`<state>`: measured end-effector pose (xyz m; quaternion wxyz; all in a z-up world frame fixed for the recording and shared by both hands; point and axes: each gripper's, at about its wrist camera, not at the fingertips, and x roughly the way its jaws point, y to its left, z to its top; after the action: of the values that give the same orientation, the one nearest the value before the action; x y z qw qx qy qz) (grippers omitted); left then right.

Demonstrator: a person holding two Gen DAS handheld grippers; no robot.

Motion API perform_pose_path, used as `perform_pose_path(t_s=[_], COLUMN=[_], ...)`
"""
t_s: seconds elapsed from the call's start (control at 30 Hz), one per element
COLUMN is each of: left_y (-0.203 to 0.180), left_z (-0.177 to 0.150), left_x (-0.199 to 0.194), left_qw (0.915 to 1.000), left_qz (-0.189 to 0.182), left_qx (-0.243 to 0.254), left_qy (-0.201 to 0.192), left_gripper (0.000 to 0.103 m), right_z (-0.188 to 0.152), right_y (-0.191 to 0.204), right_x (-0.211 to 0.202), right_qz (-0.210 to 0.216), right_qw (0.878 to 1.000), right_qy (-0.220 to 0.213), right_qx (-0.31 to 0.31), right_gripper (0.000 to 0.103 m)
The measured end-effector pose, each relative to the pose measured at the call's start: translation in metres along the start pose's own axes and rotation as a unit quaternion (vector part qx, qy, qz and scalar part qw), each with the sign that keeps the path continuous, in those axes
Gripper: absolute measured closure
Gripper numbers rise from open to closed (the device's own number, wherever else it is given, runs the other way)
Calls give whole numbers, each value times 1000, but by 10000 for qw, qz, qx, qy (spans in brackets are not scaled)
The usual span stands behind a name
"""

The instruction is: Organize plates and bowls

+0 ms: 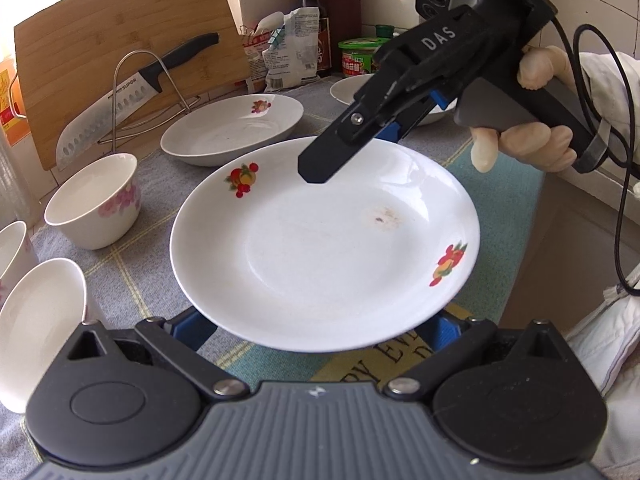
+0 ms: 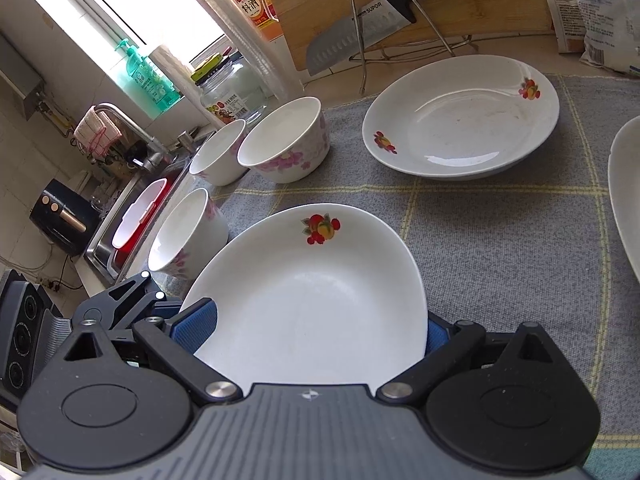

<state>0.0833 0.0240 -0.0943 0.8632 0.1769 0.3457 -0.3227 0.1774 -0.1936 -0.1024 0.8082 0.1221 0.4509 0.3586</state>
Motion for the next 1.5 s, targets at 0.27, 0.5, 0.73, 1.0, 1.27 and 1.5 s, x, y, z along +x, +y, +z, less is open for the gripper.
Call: perform_pose_path(t_s=[0.27, 0.5, 0.73, 1.0, 1.27, 1.5], left_y=[-15, -28, -43, -55, -66, -70], left_z=[28, 54, 79, 105, 126, 139], left_x=[18, 38, 60, 90, 115, 131], left_qw=[9998, 9994, 9983, 9964, 9949, 9941], left_qz=[-26, -146, -287, -461, -602, -670], left_qx=[177, 305, 478, 676, 791, 847], left_qy=[-71, -119, -192, -207, -171, -142], left_gripper=[1, 1, 1, 1, 1, 1], right_z=[7, 12, 16, 18, 20, 21], right_y=[-22, -44, -70, -100, -129, -145], right_x=[-31, -56, -82, -106, -120, -128], right_qz=[-77, -217, -393, -607, -731, -790], right_qw=[9998, 9992, 9980, 9959, 9942, 9934], right_qy=[-192, -336, -492, -644, -710, -737], right_qx=[-27, 2, 58, 202, 334, 385], right_gripper=[1, 1, 1, 1, 1, 1])
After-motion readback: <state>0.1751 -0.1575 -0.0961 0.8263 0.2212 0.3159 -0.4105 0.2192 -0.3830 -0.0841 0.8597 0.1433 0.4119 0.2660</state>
